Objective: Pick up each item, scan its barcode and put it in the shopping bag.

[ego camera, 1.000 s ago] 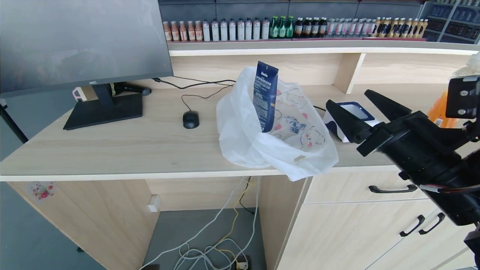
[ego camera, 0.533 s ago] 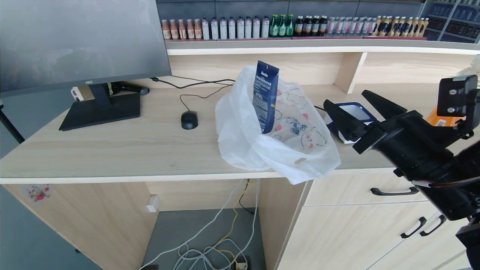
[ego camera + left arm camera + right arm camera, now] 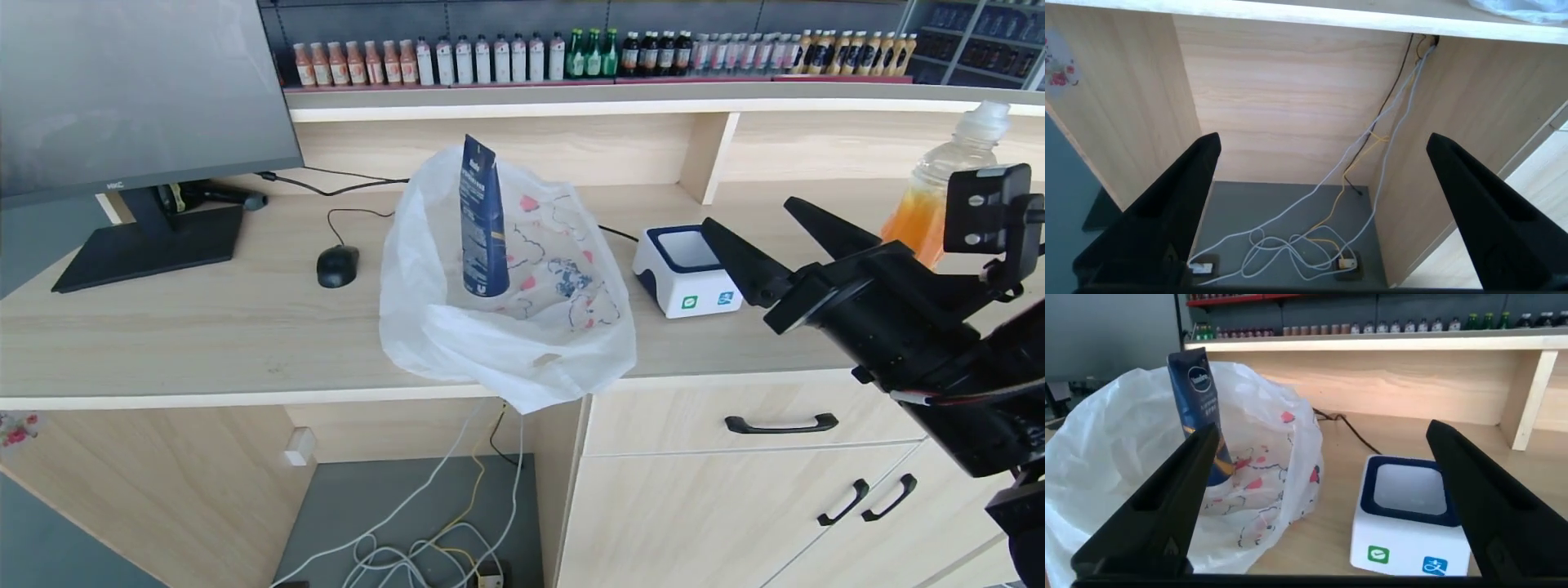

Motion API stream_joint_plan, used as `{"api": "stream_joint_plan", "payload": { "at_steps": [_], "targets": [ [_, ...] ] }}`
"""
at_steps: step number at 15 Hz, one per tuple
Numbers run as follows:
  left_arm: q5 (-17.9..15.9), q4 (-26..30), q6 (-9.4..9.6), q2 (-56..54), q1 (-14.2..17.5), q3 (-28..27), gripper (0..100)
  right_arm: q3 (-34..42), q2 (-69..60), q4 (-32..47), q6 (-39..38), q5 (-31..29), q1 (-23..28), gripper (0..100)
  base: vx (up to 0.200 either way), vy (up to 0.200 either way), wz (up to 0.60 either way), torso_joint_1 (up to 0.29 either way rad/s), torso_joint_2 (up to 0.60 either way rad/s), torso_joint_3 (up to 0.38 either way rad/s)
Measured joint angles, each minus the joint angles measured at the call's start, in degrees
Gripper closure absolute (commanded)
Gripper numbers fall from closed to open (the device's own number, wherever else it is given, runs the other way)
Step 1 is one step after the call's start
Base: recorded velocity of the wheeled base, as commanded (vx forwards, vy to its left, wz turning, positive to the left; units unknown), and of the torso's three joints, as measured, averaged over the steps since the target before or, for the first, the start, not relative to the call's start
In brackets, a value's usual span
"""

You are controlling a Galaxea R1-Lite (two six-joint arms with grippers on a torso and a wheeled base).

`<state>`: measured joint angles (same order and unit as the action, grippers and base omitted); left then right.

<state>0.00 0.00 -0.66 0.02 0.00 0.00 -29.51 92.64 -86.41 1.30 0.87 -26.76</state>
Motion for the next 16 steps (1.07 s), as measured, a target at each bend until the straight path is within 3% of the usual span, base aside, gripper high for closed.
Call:
{"api": "stream_joint_plan", "payload": {
  "at_steps": [16],
  "targets": [
    [0.0, -0.1, -0.21, 0.0, 0.0, 0.0, 0, 2.1, -1.8, 0.0, 0.4, 0.0, -0.1, 0, 0.000, -0.200, 0.00, 0.002, 0.00, 0.003]
  ]
}}
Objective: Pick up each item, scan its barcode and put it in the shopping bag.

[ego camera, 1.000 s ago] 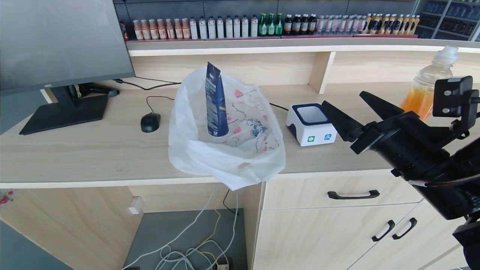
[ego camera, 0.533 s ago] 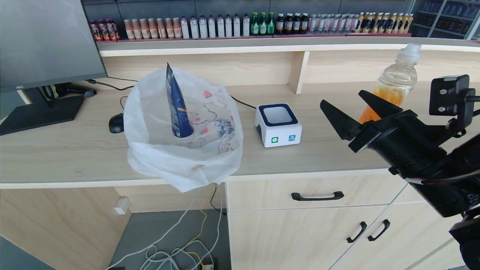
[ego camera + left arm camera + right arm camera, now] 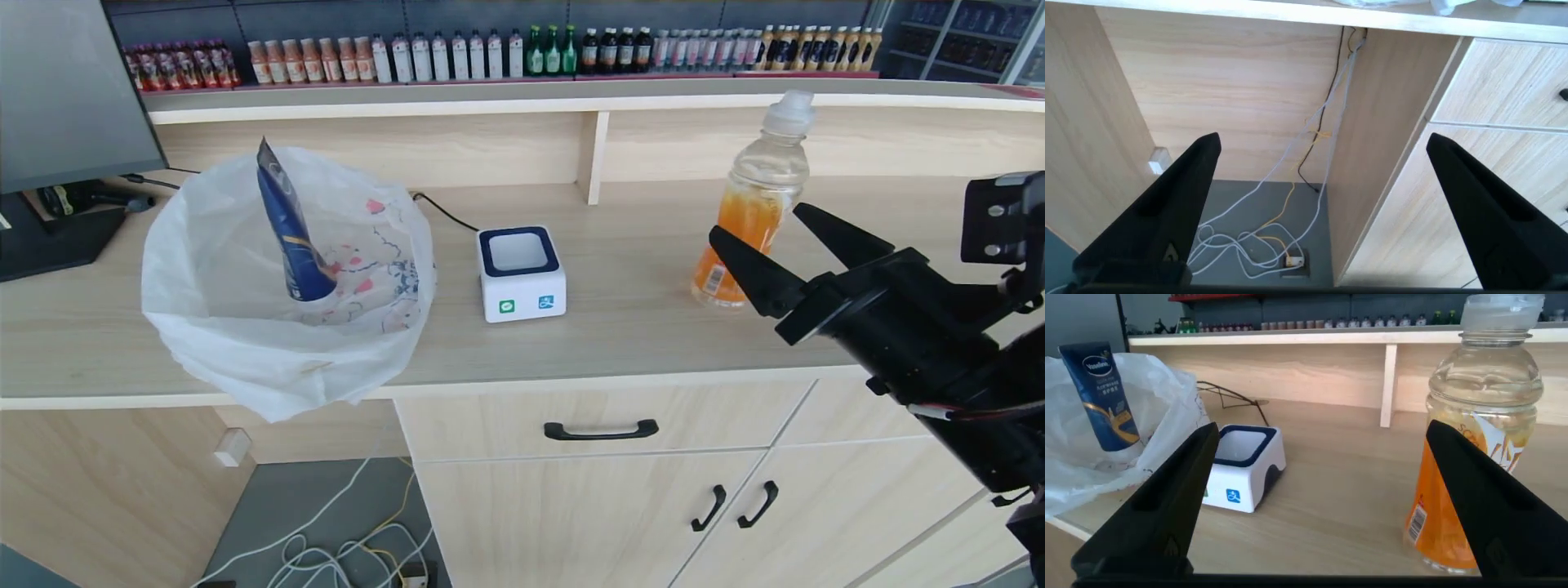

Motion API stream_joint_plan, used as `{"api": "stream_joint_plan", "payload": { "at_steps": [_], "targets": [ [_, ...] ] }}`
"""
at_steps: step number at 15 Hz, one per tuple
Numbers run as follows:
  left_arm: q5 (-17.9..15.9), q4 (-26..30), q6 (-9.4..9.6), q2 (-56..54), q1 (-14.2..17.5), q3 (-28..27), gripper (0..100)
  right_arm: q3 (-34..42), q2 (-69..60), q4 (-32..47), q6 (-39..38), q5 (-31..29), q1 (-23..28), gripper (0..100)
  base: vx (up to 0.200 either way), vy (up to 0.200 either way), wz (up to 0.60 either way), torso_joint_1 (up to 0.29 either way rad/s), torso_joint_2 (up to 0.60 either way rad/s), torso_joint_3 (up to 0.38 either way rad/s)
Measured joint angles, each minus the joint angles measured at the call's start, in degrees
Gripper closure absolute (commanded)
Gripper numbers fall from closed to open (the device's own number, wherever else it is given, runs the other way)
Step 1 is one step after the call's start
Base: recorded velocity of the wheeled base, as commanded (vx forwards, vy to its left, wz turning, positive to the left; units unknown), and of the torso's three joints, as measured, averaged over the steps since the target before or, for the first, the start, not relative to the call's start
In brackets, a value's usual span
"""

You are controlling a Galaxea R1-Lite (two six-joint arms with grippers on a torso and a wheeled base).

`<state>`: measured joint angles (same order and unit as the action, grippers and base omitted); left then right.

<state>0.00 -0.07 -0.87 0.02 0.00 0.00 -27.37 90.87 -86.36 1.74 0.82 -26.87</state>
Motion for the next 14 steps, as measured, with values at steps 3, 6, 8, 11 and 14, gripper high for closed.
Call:
{"api": "stream_joint_plan", "payload": {
  "at_steps": [3, 6, 8, 11, 14],
  "targets": [
    [0.0, 0.0, -0.02, 0.0, 0.0, 0.0, 0, -0.3, 0.1, 0.0, 0.0, 0.0, 0.0, 0, 0.000, -0.200, 0.00, 0.001, 0.00, 0.004],
    [0.0, 0.0, -0.02, 0.0, 0.0, 0.0, 0, -0.3, 0.1, 0.0, 0.0, 0.0, 0.0, 0, 0.000, -0.200, 0.00, 0.007, 0.00, 0.002],
    [0.0, 0.0, 0.07, 0.0, 0.0, 0.0, 0, -0.2, 0.1, 0.0, 0.0, 0.0, 0.0, 0, 0.000, -0.100, 0.00, 0.001, 0.00, 0.004],
    [0.0, 0.0, 0.51, 0.0, 0.0, 0.0, 0, 0.5, 0.2, 0.1, 0.6, 0.0, -0.2, 0, 0.000, 0.000, 0.00, 0.000, 0.00, 0.000],
    [0.0, 0.1, 0.68, 0.0, 0.0, 0.0, 0, 1.5, 0.5, 0.2, 1.3, -0.3, -1.8, 0, 0.000, 0.000, 0.00, 0.000, 0.00, 0.000]
  ]
}}
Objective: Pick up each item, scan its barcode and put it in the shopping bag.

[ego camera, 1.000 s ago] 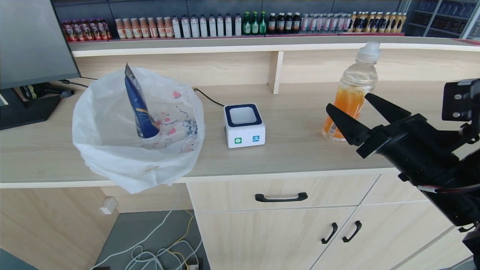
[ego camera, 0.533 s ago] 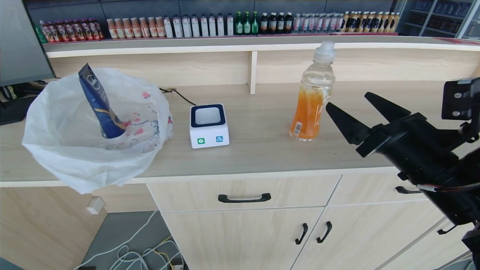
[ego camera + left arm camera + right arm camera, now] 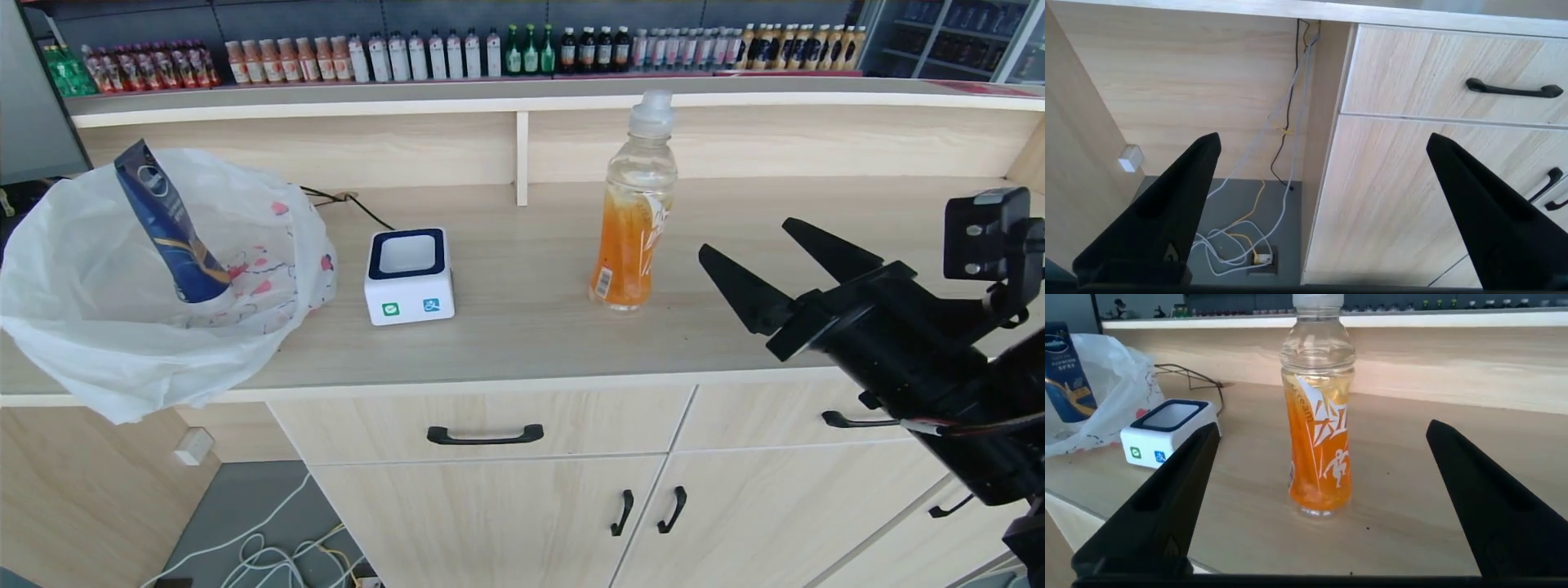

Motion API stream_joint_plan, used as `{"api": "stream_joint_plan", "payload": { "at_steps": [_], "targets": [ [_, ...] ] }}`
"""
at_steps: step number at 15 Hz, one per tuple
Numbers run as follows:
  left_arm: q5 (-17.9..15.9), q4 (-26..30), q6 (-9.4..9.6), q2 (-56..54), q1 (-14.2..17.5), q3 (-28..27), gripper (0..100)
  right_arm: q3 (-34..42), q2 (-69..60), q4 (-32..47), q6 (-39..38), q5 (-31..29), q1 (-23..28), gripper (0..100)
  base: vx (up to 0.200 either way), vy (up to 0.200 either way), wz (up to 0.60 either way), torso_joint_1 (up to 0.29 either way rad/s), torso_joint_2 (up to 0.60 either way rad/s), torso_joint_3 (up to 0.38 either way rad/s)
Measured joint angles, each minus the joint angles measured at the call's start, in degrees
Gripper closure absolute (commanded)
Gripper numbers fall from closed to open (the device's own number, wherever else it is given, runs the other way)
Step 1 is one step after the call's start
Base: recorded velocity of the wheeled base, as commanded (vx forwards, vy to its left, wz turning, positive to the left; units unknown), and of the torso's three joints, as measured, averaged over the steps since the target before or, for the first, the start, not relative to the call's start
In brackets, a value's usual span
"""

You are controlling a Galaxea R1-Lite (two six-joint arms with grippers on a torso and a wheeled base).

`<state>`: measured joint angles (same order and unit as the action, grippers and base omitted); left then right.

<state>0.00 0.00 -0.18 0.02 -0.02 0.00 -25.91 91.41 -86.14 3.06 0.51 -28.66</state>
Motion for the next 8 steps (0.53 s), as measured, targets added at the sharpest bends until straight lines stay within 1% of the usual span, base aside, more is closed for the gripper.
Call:
{"api": "stream_joint_plan", "payload": {
  "at_steps": [2, 4, 6, 8],
  "targets": [
    [0.0, 0.0, 0.02, 0.0, -0.1, 0.0, 0, 0.5, 0.4, 0.7, 0.9, -0.2, -3.0, 0, 0.000, 0.000, 0.00, 0.000, 0.00, 0.000],
    [0.0, 0.0, 0.02, 0.0, 0.0, 0.0, 0, -0.6, 1.1, 4.6, 0.7, -0.3, -3.6, 0, 0.000, 0.000, 0.00, 0.000, 0.00, 0.000],
    [0.0, 0.0, 0.02, 0.0, 0.0, 0.0, 0, -5.8, 1.5, 14.1, 0.3, -0.2, -3.8, 0, 0.000, 0.000, 0.00, 0.000, 0.00, 0.000],
    [0.0, 0.0, 0.05, 0.0, 0.0, 0.0, 0, -11.9, 2.4, 21.5, 0.1, -0.2, -3.0, 0, 0.000, 0.000, 0.00, 0.000, 0.00, 0.000]
  ]
}}
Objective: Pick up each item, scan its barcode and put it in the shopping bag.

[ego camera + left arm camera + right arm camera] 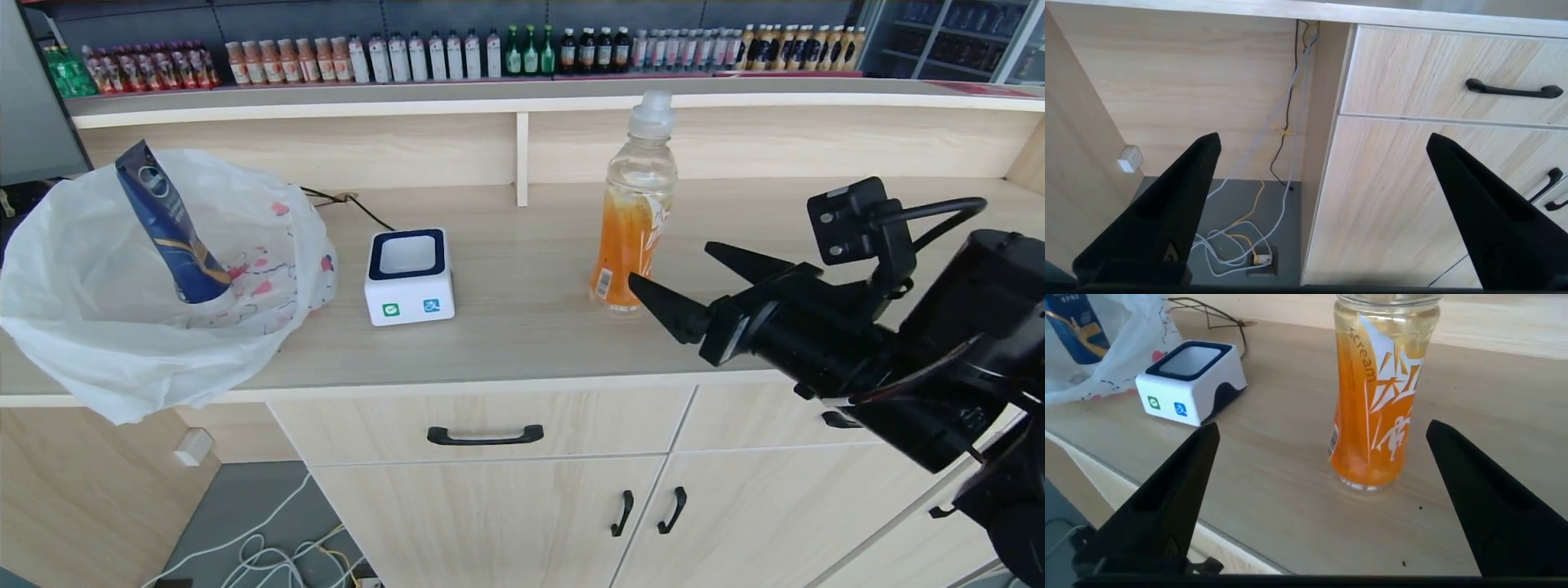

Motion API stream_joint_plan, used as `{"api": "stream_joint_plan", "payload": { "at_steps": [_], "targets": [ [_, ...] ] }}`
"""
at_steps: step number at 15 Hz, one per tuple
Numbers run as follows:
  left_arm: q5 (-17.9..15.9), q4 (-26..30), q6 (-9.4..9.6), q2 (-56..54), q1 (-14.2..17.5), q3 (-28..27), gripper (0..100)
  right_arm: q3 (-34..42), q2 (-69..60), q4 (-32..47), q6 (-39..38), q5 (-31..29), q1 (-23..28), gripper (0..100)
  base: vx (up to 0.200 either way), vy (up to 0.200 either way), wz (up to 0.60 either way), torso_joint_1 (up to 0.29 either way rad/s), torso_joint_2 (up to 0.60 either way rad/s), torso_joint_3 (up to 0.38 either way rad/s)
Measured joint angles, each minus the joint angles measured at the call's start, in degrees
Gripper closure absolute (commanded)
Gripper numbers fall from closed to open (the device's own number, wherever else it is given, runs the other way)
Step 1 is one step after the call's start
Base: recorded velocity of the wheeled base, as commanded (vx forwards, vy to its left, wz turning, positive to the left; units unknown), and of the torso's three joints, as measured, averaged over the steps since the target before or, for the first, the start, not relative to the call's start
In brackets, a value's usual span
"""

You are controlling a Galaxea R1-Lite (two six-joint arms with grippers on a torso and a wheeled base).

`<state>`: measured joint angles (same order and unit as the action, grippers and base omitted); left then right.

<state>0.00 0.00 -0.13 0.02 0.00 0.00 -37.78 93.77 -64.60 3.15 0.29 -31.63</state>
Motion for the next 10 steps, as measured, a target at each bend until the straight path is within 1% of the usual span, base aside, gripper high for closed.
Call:
{"api": "stream_joint_plan", "payload": {
  "at_steps": [2, 5, 10],
  "targets": [
    [0.0, 0.0, 0.00, 0.0, 0.0, 0.0, 0, -4.0, 2.0, 2.3, 0.1, 0.1, 1.2, 0, 0.000, 0.000, 0.00, 0.000, 0.00, 0.000],
    [0.0, 0.0, -0.02, 0.0, 0.0, 0.0, 0, -8.4, 5.4, 2.5, 0.3, 0.5, 2.3, 0, 0.000, 0.000, 0.00, 0.000, 0.00, 0.000],
    [0.0, 0.0, -0.02, 0.0, 0.0, 0.0, 0, -10.7, 8.9, 2.4, 0.3, 1.0, 3.8, 0, 0.000, 0.000, 0.00, 0.000, 0.00, 0.000]
  ]
}}
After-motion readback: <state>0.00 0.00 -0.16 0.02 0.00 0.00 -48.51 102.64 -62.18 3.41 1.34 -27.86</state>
